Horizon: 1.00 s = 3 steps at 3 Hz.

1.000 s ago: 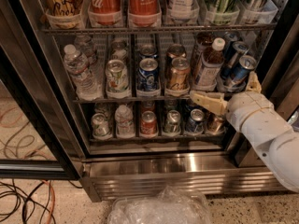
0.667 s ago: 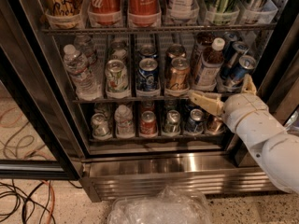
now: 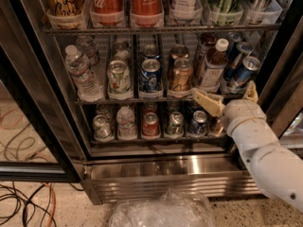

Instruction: Pick redbull can from middle shelf of fridge

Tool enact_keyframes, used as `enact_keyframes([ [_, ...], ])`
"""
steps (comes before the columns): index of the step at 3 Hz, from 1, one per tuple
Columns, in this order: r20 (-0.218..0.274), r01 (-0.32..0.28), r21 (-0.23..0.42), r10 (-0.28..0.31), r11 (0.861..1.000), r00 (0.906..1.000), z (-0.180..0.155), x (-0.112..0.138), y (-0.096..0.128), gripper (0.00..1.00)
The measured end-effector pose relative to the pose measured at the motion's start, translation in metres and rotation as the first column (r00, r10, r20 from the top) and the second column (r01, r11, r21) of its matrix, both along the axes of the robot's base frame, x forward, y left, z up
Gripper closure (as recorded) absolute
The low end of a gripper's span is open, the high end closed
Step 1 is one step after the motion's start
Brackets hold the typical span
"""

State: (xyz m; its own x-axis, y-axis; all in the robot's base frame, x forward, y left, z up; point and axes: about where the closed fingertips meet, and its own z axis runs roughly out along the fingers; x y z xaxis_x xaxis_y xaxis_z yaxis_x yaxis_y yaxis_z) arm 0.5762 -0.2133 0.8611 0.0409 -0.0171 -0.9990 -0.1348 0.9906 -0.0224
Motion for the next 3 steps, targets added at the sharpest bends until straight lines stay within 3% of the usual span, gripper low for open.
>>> enact_keyframes([
  [2,0.088,0.049,0.101,-0.058,0.994,0.9944,-0.004,0.022,-0.011,0.04],
  [3,0.106,0.055,0.120,-0.068,0.991,0.9920,-0.006,0.028,-0.013,0.11],
])
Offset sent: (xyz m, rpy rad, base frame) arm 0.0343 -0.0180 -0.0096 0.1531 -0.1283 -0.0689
